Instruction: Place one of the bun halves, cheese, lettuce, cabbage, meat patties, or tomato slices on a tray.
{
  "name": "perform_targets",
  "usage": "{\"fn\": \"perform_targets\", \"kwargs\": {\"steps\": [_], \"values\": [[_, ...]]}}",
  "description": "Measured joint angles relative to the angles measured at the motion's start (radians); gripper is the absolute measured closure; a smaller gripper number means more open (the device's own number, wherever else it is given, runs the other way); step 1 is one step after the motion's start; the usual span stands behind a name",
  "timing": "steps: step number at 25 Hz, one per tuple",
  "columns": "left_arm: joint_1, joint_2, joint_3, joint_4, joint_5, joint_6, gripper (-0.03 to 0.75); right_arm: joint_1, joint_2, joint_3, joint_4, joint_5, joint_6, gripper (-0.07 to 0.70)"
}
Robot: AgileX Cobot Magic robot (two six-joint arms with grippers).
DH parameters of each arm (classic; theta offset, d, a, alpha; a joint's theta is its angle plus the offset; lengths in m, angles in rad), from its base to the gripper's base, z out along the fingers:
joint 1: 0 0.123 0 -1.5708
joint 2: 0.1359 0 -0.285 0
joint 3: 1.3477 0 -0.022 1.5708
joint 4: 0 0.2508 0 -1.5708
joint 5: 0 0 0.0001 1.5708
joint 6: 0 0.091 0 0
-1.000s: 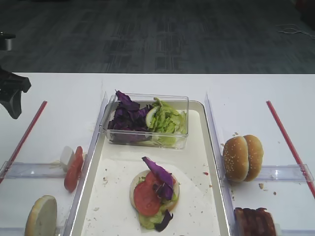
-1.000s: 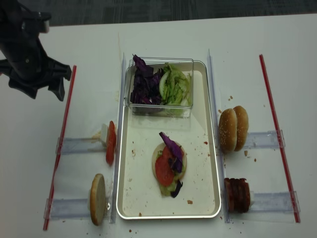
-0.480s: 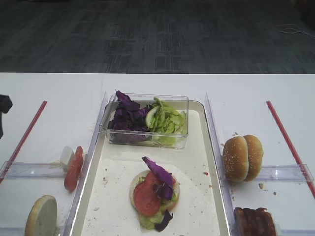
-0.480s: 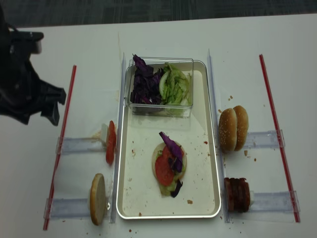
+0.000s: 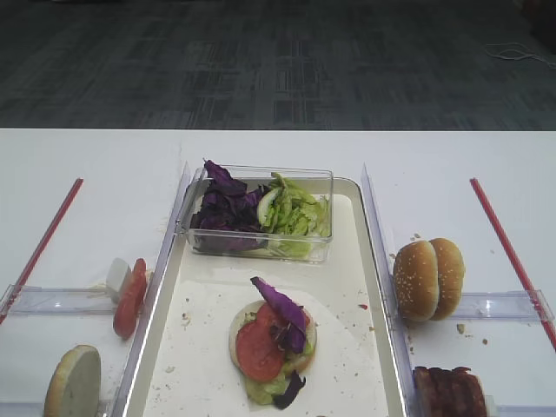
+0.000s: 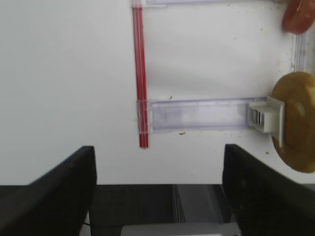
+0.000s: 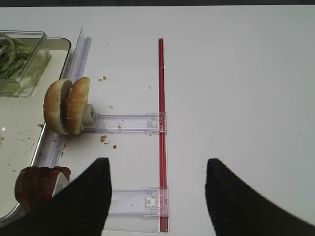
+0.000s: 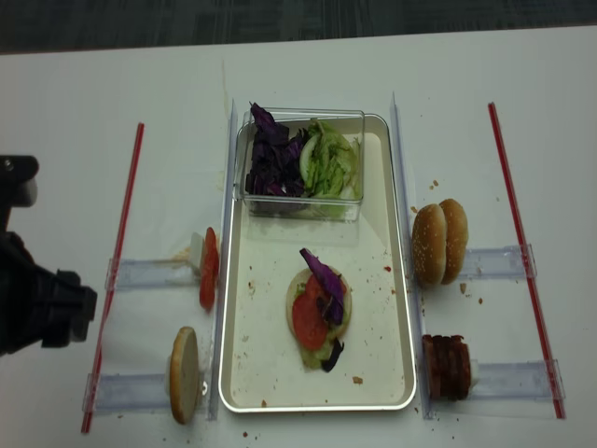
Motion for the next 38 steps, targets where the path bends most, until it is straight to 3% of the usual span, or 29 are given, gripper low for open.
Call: {"fn": "perform_targets", "kwargs": {"steps": [6,14,28,38], "values": [[0.0,-0.236,0.1,-0.005,0.026,0.0,0.189,0.0,0.0,0.0,0.0,0.0,0.0,0.167],[0.001,-0.522,0.258,-0.006,-0.011,0.0,0.189,0.0,0.0,0.0,0.0,0.0,0.0,0.167],[0.001,-0.881,0.264,-0.006,-0.003,0.0,0.189,0.0,0.0,0.0,0.0,0.0,0.0,0.167],[0.001,-1.043,0.264,-0.006,0.005,0.0,0.19,0.0,0.0,0.0,0.0,0.0,0.0,0.167]]}}
